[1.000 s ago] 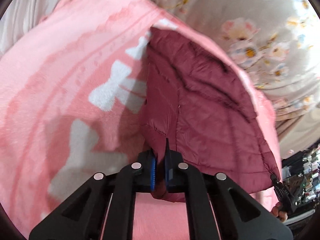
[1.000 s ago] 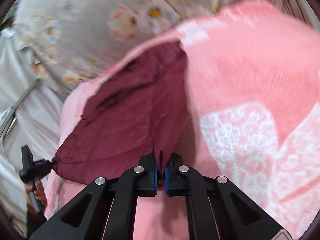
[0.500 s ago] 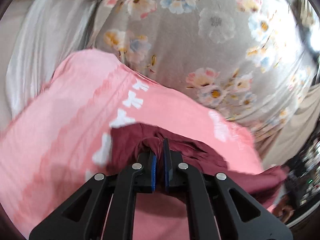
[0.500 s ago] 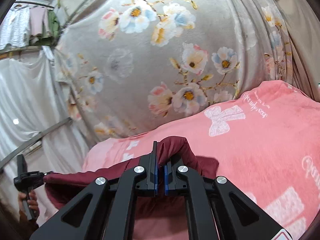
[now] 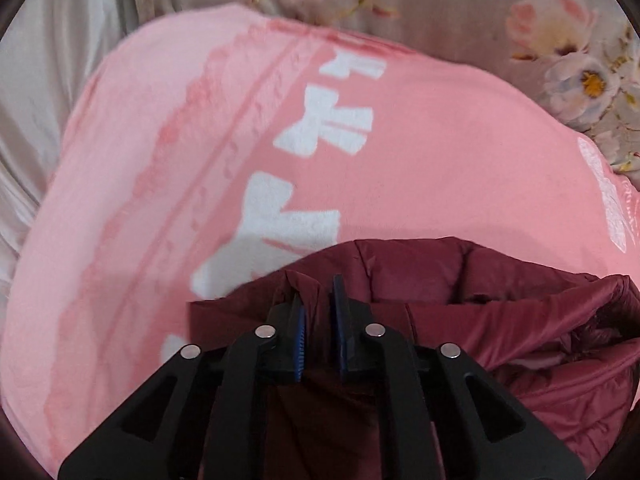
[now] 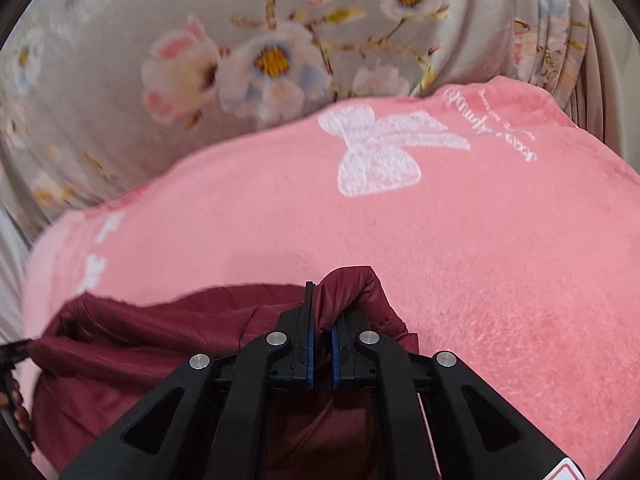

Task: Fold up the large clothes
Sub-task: 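Grasp the folded jacket edge with both grippers and fold it over again, then grasp the jacket hem edge with both grippers side by side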

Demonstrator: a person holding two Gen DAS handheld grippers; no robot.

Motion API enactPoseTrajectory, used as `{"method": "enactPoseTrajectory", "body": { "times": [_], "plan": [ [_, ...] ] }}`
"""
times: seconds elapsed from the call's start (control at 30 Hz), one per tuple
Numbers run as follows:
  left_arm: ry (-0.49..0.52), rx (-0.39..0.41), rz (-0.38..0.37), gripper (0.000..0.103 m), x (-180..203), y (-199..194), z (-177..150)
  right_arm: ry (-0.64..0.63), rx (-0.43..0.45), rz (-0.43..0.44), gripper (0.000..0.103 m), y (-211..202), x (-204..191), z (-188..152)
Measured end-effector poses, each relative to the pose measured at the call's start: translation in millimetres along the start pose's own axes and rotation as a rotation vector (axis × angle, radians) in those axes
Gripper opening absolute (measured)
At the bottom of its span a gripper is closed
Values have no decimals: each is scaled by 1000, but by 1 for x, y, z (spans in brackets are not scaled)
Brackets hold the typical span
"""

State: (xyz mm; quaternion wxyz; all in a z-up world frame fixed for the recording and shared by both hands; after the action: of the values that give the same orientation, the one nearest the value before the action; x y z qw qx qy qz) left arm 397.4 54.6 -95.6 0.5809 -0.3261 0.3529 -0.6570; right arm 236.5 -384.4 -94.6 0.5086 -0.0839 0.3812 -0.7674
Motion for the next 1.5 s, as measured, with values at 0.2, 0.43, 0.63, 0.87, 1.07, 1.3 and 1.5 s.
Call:
{"method": "enactPoseTrajectory", "body": {
  "times": [0.2,0.43,0.63,0.87,1.07,1.3,1.5],
  "plan": [
    [-22,52,-54,30,1,-11,15,89,103,107,21,-36,7,24],
    [63,386,101,98,-3,-121,51,-54,264,140,52,-105,-32,37],
    [202,300,-46,96,73,-125,37,-231,44,254,52,-78,-112,-4],
    [328,162,-38,88,135,-60,5,-364,-160,202,44,-12,-167,-46],
    [294,77,-66,86,139,-14,-9,-375,-206,170,2,17,-170,-51],
    [241,81,-97,89,131,10,-20,-349,-213,156,1,35,-164,-64],
    [234,108,-98,90,132,15,-23,-317,-218,153,0,46,-162,-72]
  ]
}}
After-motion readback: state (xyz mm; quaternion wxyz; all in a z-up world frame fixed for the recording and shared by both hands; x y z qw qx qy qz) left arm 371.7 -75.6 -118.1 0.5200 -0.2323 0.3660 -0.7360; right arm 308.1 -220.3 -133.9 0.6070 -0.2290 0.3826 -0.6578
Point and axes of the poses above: each gripper's, at about its wrist camera, not at the fingertips, and y roughly the way its jaws point, x to its right, z to its top, the point moved 8 cm from there along y, roughly the way its jaws point, and after that the axes turned 3 degrees about y, right-handed, at the moved point
